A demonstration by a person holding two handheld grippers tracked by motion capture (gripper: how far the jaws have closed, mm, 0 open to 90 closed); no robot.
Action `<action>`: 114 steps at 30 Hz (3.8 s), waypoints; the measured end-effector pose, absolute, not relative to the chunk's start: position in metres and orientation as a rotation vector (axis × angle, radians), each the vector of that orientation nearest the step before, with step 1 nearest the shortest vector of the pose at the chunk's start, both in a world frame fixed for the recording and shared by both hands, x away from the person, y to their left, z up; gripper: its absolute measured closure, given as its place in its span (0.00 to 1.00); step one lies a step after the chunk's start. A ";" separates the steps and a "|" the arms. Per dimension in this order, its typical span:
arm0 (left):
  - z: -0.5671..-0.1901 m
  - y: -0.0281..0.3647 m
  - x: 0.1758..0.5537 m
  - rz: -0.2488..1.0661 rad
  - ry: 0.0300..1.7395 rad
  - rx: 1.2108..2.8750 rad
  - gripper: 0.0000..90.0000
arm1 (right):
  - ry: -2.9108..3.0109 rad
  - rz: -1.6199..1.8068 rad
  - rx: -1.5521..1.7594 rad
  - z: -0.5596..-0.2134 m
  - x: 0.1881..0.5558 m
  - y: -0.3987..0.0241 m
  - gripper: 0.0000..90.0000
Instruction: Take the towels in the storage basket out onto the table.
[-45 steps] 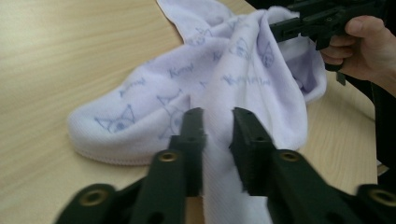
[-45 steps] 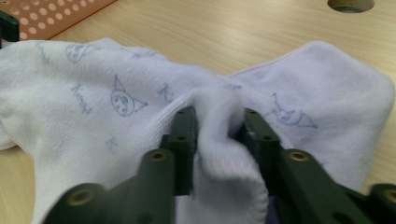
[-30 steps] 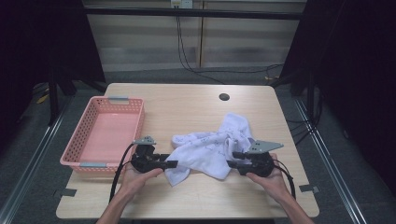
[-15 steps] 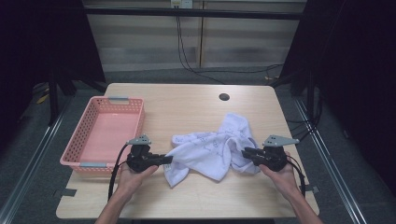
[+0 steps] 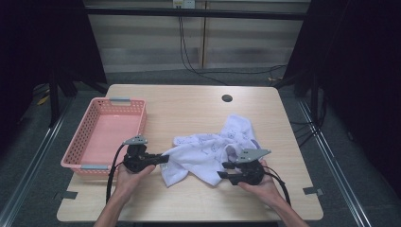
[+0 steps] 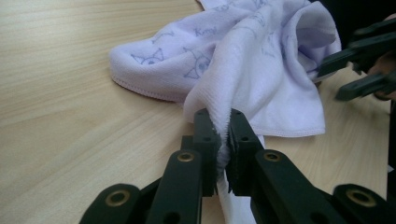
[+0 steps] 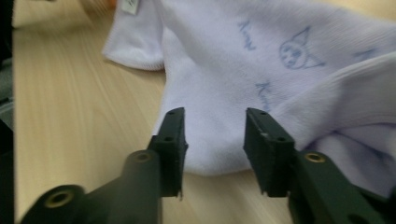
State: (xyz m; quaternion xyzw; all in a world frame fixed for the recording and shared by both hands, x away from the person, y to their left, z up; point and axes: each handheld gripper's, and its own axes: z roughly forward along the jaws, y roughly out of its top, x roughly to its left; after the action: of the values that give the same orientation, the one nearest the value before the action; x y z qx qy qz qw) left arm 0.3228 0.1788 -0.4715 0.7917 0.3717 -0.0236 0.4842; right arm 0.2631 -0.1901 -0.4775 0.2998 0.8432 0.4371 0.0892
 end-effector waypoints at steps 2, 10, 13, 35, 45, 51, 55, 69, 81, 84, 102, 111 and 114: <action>-0.471 0.179 0.323 -0.063 0.905 1.914 0.93 | 2.569 1.213 0.882 -0.496 0.270 -0.178 0.52; -0.457 0.177 0.322 -0.050 0.857 1.863 0.93 | 2.603 1.259 0.884 -0.491 0.267 -0.177 0.90; -0.443 0.173 0.320 -0.033 0.816 1.849 0.93 | 2.527 1.363 0.924 -0.466 0.269 -0.194 0.91; -0.467 0.131 0.315 -0.116 0.754 1.979 0.45 | 2.141 1.427 1.329 -0.450 0.295 -0.314 0.90; -0.468 0.109 0.319 -0.058 0.686 1.964 0.96 | 2.164 1.367 1.345 -0.462 0.298 -0.314 0.73; -0.460 0.118 0.328 -0.067 0.733 1.880 0.97 | 2.100 1.428 1.279 -0.442 0.271 -0.316 0.74; -0.457 0.126 0.328 -0.059 0.751 1.856 0.97 | 2.121 1.428 1.249 -0.443 0.251 -0.310 0.81; -0.454 0.135 0.331 -0.053 0.754 1.816 0.96 | 2.065 1.318 1.287 -0.455 0.285 -0.296 0.59; -0.451 0.141 0.331 -0.038 0.749 1.810 0.96 | 2.030 1.231 1.346 -0.465 0.320 -0.292 0.64; -0.450 0.144 0.330 -0.026 0.755 1.807 0.96 | 1.993 1.199 1.393 -0.462 0.315 -0.301 0.69; -0.411 0.157 0.345 0.061 0.757 1.737 0.97 | 1.921 1.431 1.292 -0.408 0.309 -0.322 0.98; -0.340 0.158 0.370 0.191 0.710 1.676 0.97 | 1.782 1.522 1.205 -0.328 0.337 -0.335 0.98; -0.323 0.154 0.380 0.225 0.704 1.678 0.97 | 1.748 1.522 1.175 -0.300 0.348 -0.337 0.98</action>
State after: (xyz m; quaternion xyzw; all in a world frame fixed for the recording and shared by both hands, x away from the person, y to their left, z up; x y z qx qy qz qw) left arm 0.3798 0.1537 -0.3225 0.7263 0.3048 0.0973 0.6083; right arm 0.3479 -0.3366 -0.3000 0.4358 0.6481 0.5641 0.2681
